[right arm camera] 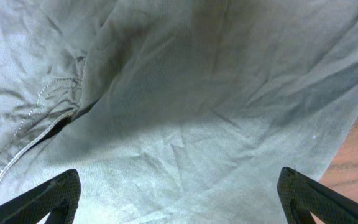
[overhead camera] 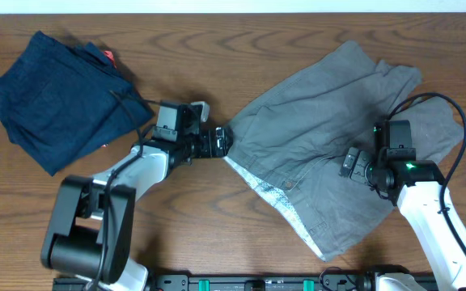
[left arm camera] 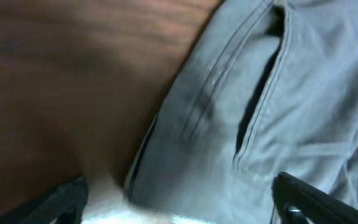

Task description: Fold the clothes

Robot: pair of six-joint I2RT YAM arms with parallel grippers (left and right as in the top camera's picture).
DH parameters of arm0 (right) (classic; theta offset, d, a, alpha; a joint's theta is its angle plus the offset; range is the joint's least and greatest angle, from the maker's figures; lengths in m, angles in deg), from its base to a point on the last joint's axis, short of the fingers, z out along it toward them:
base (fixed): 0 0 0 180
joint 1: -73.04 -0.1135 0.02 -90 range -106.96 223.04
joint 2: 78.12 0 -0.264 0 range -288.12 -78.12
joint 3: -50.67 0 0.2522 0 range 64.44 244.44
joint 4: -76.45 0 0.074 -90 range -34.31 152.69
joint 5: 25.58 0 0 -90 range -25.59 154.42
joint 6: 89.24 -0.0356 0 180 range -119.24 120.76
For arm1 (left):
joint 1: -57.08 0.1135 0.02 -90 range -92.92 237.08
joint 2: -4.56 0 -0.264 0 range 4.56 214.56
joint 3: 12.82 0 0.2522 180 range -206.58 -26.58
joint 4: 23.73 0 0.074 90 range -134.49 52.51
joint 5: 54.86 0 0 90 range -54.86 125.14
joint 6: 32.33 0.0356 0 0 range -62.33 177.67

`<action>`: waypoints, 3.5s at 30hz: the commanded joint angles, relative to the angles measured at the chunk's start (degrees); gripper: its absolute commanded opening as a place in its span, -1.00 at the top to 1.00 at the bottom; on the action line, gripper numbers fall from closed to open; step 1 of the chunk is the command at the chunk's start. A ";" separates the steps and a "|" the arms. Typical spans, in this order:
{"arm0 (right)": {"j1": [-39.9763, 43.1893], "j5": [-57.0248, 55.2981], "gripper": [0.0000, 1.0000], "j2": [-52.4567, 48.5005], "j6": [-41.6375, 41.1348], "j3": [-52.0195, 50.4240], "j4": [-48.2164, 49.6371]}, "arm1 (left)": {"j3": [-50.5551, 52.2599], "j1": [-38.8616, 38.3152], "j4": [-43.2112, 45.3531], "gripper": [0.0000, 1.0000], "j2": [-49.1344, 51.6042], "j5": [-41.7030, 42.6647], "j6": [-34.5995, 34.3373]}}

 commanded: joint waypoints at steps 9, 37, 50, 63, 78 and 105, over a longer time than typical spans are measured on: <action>0.39 -0.57 -0.98 0.59 -0.66 0.96 -0.46 | -0.79 -2.25 4.24 0.88 3.34 -0.20 0.24; 5.53 -0.37 -0.99 0.59 -3.26 0.96 1.46 | -28.68 7.28 -57.88 -0.96 1.22 -9.03 -2.47; 15.65 -0.13 -0.99 0.57 -10.05 0.94 -0.59 | -20.37 -3.63 -60.50 -0.96 1.22 -7.91 -34.25; 15.65 -0.35 -0.98 0.57 -8.72 0.94 -1.62 | -9.33 -10.97 -45.29 -0.98 1.22 -13.18 -56.57; 15.65 -0.33 -0.99 0.59 -8.55 0.94 -2.14 | -3.65 -11.19 -34.25 0.42 1.20 -14.88 -53.27; 15.45 8.02 -0.68 0.55 -14.47 -18.18 15.15 | -3.76 -8.09 -49.33 0.19 -15.91 -17.40 -37.73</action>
